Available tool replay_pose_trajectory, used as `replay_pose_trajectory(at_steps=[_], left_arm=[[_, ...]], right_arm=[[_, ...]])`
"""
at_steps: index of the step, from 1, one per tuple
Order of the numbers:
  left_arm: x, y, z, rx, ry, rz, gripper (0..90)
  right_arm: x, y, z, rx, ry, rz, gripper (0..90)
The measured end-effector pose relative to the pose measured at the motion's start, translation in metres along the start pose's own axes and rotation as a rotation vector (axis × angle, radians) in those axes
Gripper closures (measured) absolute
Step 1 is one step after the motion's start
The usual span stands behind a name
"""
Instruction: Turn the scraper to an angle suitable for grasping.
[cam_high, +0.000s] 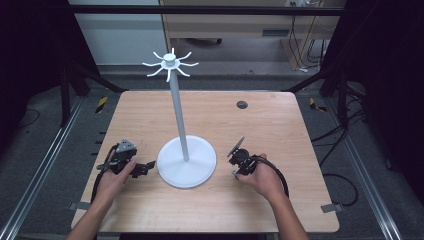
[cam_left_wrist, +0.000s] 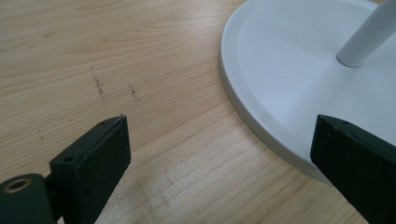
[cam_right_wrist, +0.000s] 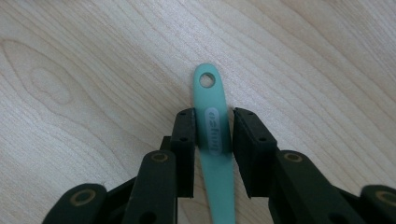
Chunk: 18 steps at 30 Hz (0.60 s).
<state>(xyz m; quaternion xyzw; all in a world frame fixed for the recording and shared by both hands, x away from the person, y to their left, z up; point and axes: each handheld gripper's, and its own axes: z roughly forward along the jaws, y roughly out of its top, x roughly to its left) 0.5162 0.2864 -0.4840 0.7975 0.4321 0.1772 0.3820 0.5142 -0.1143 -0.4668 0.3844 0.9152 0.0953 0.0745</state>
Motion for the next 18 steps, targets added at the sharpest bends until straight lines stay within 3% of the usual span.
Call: replay_pose_trajectory(at_steps=[9,13,14,17,18], left_arm=[[0.0,0.0,0.0,-0.002,0.001,-0.001,4.7],[0.0,0.0,0.0,-0.002,0.001,-0.003,4.7],[0.0,0.0,0.0,0.0,0.001,-0.002,4.7],[0.0,0.0,0.0,0.0,0.001,-0.002,4.7],[0.0,0.0,0.0,0.0,0.001,-0.002,4.8]], right_arm=[[0.0,0.001,-0.002,0.005,-0.004,-0.009,73.7],[-0.007,-0.004,-0.014,-0.077,0.001,0.03,73.9],[-0.007,-0.005,-0.019,-0.097,0.011,0.063,74.0],[-0.012,-0.012,-0.036,-0.171,0.004,0.083,74.0],[-0.012,-0.012,-0.036,-0.171,0.004,0.083,74.0]])
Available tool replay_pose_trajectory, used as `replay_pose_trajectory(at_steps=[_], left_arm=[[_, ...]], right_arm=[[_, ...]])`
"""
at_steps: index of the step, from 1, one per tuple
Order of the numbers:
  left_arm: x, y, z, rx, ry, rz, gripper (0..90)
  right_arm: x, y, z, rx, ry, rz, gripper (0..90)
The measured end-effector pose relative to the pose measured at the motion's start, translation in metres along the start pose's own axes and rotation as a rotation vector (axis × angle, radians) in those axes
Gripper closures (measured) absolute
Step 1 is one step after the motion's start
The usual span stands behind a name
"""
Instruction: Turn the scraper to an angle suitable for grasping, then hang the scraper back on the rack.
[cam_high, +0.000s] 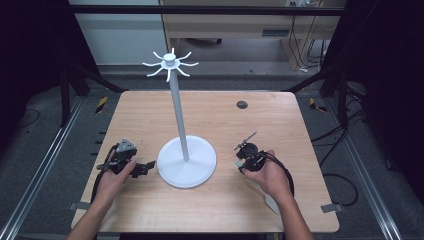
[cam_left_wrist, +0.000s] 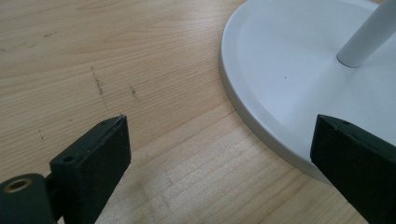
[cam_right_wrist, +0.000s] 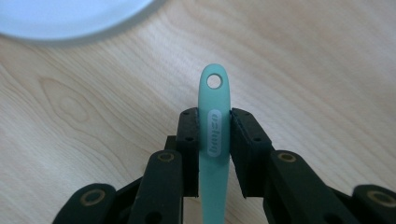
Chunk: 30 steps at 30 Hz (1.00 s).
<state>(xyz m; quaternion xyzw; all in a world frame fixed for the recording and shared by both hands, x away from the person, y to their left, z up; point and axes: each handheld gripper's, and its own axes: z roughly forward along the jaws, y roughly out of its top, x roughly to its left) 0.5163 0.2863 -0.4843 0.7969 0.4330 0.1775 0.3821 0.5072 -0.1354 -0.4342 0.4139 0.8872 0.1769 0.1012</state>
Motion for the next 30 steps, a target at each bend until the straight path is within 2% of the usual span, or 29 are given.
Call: replay_pose_trajectory(at_steps=[1,2,3,4,6,7,10,11,12,22,30], left_arm=[[0.0,0.0,0.0,0.001,0.001,0.001,4.7],[0.0,0.0,0.0,0.001,0.001,0.001,4.7],[0.0,0.0,0.0,0.001,0.001,0.001,4.7],[0.0,0.0,0.0,0.002,0.001,0.001,4.7],[0.0,0.0,0.0,0.002,0.002,0.002,4.8],[0.0,0.0,0.0,0.002,0.001,0.001,4.8],[0.0,0.0,0.0,0.003,0.001,0.001,4.7],[0.0,0.0,0.0,0.003,0.001,0.001,4.7],[0.0,0.0,0.0,0.003,0.002,0.002,4.7],[0.001,0.0,0.0,0.005,0.003,0.001,4.7],[0.0,0.0,0.0,0.005,0.003,0.001,4.8]], right_arm=[[-0.003,-0.002,-0.013,-0.052,-0.001,0.015,74.0],[-0.004,-0.003,-0.019,-0.081,0.0,0.026,74.1],[-0.004,-0.003,-0.019,-0.081,0.0,0.026,74.1],[-0.006,-0.005,-0.034,-0.141,-0.002,0.034,74.1],[-0.007,-0.005,-0.038,-0.161,-0.004,0.039,74.1],[-0.008,-0.007,-0.049,-0.205,-0.005,0.042,74.2],[-0.01,-0.008,-0.061,-0.26,-0.003,0.058,74.3],[-0.01,-0.008,-0.061,-0.26,-0.003,0.058,74.3],[-0.012,-0.009,-0.067,-0.294,-0.009,0.057,74.3],[-0.014,-0.011,-0.082,-0.372,-0.011,0.061,74.3],[-0.014,-0.01,-0.108,-0.455,-0.003,0.077,74.4]])
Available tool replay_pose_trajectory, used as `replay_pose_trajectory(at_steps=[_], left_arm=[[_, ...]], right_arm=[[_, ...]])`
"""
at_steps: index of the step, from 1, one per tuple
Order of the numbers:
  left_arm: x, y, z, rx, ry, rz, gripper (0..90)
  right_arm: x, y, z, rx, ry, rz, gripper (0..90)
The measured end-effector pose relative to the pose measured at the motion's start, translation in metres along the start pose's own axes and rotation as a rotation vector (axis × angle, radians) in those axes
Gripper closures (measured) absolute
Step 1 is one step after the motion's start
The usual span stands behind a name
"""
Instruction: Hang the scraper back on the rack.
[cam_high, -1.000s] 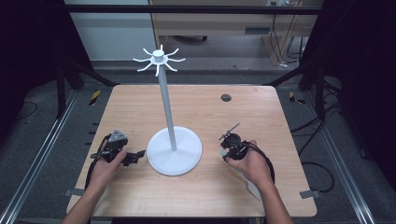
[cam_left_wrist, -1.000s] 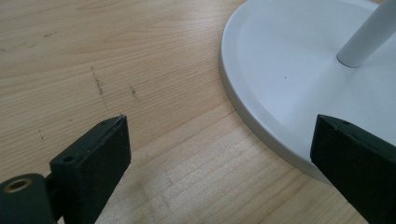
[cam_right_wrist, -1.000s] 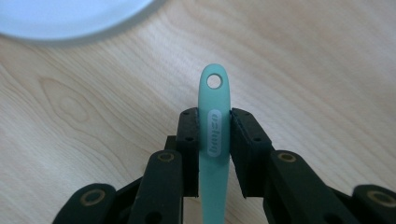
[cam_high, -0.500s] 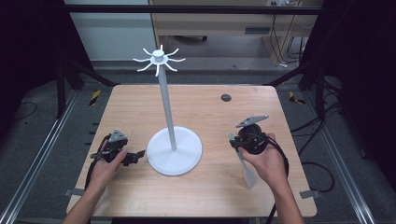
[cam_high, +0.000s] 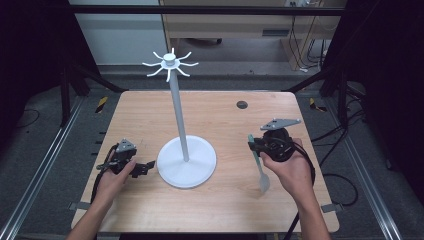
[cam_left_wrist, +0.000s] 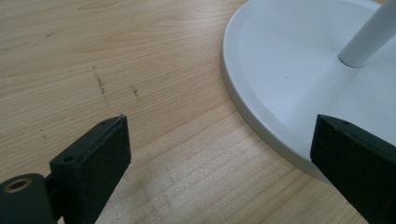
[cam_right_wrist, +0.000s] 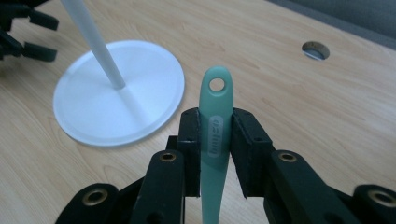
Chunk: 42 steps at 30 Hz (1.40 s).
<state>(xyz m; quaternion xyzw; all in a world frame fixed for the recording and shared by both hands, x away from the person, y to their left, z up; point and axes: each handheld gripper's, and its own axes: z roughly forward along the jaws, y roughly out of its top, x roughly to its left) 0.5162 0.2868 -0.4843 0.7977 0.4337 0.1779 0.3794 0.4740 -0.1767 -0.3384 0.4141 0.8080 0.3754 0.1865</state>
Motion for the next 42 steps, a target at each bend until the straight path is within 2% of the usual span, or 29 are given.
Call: replay_pose_trajectory(at_steps=[6,15,18,26,32,42], left_arm=[[0.001,0.0,0.0,-0.001,0.002,0.0,4.7],[0.001,0.0,-0.001,-0.006,0.005,-0.005,4.6],[0.001,0.0,-0.001,-0.01,0.008,-0.007,4.6],[0.002,0.0,-0.003,-0.018,0.014,-0.01,4.6],[0.002,0.0,-0.003,-0.019,0.011,-0.011,4.6],[0.002,0.0,-0.003,-0.018,0.01,-0.009,4.6]], right_arm=[[0.003,0.011,-0.015,-0.065,0.003,-0.003,74.4],[0.013,0.034,-0.025,-0.167,0.006,-0.016,74.4],[0.018,0.042,-0.026,-0.184,0.011,-0.027,74.4],[0.027,0.063,-0.027,-0.248,0.028,-0.023,74.4],[0.033,0.075,-0.031,-0.276,0.035,-0.023,74.3],[0.057,0.102,-0.041,-0.338,0.043,-0.061,74.3]])
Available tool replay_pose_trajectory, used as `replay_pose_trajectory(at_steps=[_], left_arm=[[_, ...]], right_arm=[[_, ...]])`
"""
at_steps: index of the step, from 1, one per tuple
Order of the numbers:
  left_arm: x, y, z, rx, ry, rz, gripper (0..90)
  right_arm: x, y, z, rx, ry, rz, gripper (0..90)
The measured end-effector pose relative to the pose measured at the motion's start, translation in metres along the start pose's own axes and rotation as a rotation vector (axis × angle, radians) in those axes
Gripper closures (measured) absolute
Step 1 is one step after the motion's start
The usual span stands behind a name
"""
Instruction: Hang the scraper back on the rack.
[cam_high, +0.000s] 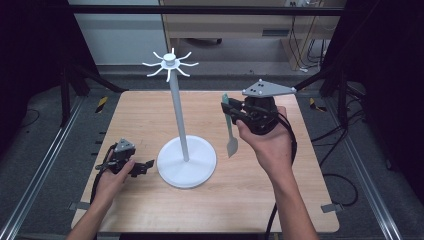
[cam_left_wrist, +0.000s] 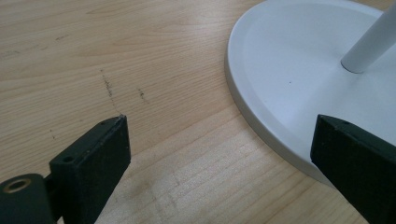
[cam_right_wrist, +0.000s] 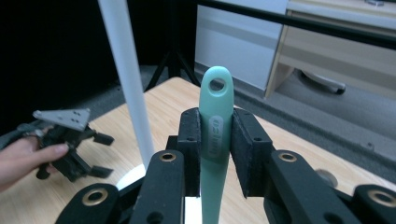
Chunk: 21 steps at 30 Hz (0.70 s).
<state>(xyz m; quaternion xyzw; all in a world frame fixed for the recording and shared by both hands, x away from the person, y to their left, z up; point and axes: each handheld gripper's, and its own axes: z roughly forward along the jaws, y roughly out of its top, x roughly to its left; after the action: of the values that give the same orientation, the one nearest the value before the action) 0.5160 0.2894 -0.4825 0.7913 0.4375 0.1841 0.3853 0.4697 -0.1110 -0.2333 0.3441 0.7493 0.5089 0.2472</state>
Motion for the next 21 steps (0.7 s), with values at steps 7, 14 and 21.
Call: replay_pose_trajectory(at_steps=[7,14,21], left_arm=[[-0.001,0.0,0.0,0.001,0.0,0.001,4.6],[-0.001,0.0,0.0,0.006,-0.001,0.003,4.6],[-0.001,0.0,0.001,0.003,-0.002,-0.001,4.6]], right_arm=[[0.013,0.019,-0.004,-0.034,0.019,-0.019,74.3],[0.023,0.035,-0.007,-0.065,0.043,-0.029,74.3],[0.029,0.047,-0.008,-0.089,0.066,-0.031,74.3]])
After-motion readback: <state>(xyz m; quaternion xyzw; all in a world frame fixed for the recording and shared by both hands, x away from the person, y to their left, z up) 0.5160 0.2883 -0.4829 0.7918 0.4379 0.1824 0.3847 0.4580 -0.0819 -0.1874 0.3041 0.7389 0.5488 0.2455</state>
